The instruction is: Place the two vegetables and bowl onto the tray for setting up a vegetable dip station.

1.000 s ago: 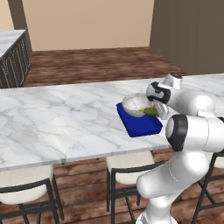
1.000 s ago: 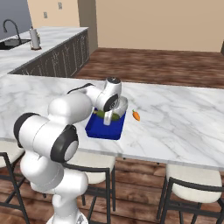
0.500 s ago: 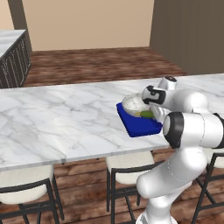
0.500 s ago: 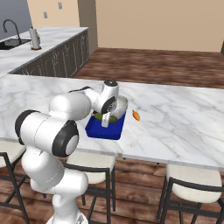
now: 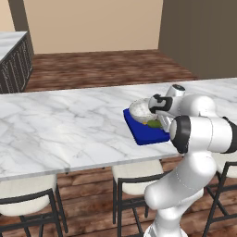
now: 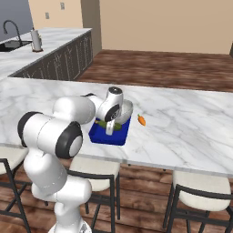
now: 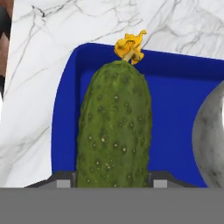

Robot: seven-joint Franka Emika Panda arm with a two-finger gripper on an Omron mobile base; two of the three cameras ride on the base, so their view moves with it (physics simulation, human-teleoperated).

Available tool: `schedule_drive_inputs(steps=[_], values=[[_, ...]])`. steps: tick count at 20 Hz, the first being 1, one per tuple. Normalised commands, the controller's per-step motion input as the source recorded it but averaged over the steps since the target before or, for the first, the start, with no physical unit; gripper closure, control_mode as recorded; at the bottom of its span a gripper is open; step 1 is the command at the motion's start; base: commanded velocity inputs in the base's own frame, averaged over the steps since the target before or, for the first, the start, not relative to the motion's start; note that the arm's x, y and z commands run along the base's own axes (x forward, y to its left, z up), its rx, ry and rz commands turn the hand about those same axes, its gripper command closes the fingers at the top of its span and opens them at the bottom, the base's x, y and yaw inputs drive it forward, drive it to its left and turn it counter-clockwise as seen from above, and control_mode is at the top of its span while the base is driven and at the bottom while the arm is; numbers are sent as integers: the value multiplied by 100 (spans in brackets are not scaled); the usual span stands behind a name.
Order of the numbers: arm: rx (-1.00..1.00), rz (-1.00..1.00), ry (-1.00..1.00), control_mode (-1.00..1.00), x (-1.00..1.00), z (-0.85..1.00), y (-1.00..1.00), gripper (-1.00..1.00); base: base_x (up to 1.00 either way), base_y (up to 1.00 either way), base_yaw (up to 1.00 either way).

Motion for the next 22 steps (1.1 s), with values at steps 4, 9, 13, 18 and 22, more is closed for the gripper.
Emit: schedule_drive_inputs(steps=[4,9,13,18,22], values=[[0,0,-1,-100,0,-7,0,100,0,0,0],[0,0,-2,-100,0,-8,0,100,0,0,0],[0,0,-1,-100,0,-5,0,100,0,0,0],[0,0,-1,-100,1,-1,0,100,0,0,0],[0,0,-1,-100,4,0,0,100,0,0,0]])
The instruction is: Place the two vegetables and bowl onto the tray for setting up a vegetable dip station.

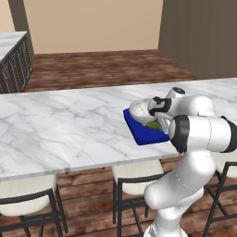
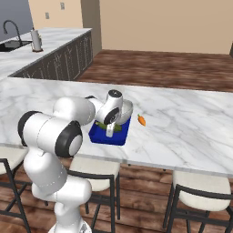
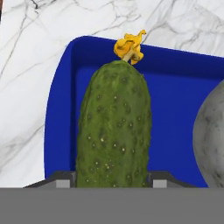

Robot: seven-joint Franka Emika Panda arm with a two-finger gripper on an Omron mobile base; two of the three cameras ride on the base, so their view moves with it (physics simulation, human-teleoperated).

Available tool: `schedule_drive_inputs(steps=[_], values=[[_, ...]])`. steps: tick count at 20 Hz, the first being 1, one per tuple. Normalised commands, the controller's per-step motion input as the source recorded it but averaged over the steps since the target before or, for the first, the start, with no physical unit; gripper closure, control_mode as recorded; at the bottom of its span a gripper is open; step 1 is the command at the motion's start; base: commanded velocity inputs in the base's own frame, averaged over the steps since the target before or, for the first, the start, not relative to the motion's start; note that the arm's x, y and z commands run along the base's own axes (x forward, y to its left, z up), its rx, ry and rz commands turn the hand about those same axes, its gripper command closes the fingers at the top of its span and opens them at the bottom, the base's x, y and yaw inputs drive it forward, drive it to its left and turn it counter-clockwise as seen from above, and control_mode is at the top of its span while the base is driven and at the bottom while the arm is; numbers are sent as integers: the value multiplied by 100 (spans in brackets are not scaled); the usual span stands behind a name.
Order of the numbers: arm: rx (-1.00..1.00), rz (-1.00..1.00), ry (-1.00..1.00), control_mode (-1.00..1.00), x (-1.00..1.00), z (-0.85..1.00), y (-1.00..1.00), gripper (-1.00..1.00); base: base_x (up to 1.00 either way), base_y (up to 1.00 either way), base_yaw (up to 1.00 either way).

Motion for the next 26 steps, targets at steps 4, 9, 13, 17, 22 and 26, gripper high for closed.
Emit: schedule_drive_inputs(steps=[4,9,13,17,22,26], values=[[0,0,-2,-100,5,0,0,100,0,0,0],[0,0,-2,-100,10,0,0,100,0,0,0],[0,0,-1,-100,13,-1,0,100,0,0,0],[0,0,0,-100,12,-6,1,100,0,0,0],[0,0,0,-100,12,-10,0,100,0,0,0],[0,0,0,-100,10,-8,0,100,0,0,0]])
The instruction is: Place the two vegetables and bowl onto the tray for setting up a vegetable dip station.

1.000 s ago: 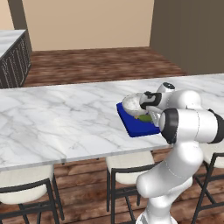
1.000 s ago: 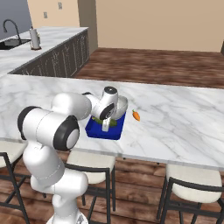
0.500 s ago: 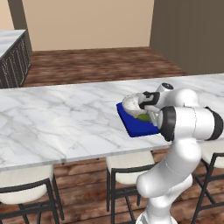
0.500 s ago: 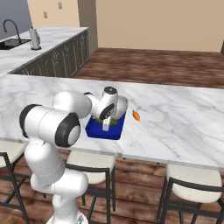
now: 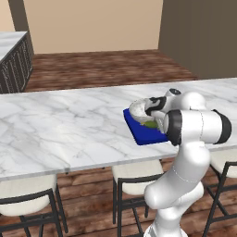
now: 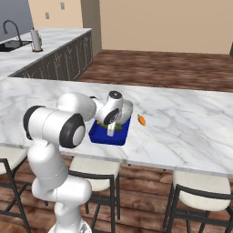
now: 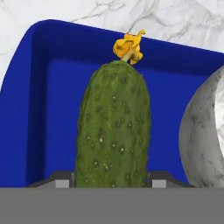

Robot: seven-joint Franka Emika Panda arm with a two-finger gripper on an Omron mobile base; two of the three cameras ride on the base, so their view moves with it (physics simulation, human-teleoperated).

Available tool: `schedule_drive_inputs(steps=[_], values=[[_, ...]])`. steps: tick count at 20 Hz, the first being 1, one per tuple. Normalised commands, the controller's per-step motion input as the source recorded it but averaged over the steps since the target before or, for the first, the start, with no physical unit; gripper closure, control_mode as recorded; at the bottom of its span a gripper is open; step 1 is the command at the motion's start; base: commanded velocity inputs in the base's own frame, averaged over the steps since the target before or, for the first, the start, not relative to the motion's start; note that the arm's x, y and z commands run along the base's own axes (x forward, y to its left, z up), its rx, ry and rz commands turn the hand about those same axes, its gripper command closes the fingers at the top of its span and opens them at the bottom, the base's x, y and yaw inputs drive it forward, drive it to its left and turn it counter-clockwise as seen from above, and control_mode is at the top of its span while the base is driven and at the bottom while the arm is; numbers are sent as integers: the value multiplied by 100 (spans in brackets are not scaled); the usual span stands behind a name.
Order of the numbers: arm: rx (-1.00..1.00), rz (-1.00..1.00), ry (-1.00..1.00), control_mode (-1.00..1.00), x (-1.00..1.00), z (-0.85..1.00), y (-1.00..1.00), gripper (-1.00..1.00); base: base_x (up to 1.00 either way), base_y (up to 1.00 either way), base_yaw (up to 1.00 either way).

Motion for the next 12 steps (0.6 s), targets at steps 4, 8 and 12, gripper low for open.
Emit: schedule_drive_inputs(steps=[4,8,12], values=[[0,0,0,-100,9,-12,1,-100,0,0,0],[0,0,0,-100,11,-3,0,-100,0,0,0],[0,0,0,-100,13,0,0,-100,0,0,0]])
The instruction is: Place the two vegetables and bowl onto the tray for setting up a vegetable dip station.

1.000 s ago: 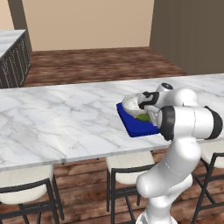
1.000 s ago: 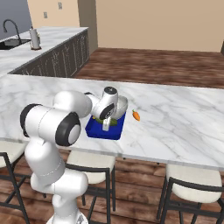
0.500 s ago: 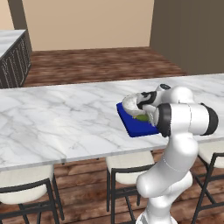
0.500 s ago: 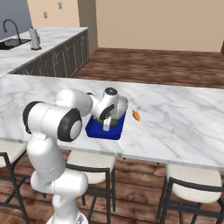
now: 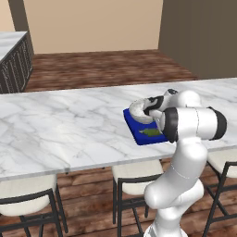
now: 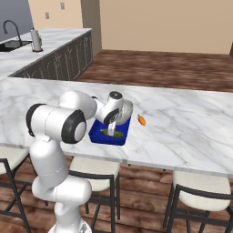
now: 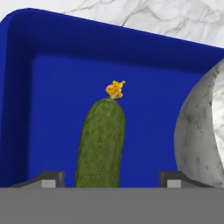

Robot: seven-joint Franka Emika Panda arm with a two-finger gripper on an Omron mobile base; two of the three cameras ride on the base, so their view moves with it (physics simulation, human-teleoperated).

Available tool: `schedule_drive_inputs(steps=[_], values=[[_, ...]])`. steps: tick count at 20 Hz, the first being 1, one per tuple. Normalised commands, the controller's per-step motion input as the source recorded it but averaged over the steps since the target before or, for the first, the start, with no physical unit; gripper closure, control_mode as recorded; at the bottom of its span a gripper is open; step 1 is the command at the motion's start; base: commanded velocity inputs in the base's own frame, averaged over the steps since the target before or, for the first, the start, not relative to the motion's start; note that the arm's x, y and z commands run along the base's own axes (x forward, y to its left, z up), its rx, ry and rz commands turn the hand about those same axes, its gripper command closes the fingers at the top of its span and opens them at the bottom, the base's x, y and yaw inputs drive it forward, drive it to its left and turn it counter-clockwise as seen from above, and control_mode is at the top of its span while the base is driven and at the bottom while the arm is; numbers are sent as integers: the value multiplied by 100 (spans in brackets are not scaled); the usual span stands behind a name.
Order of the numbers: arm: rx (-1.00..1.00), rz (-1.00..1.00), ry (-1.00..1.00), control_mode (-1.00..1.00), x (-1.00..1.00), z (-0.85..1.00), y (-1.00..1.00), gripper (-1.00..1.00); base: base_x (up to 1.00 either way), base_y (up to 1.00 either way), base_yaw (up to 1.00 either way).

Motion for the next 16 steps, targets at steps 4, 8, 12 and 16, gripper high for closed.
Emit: schedule_drive_inputs(steps=[4,8,12,16], values=[[0,0,0,-100,2,0,0,-100,0,0,0],[0,0,0,-100,0,7,-7,-100,0,0,0],[0,0,0,-100,0,20,-20,-100,0,0,0],[0,0,2,-100,-1,32,-26,-100,0,0,0]])
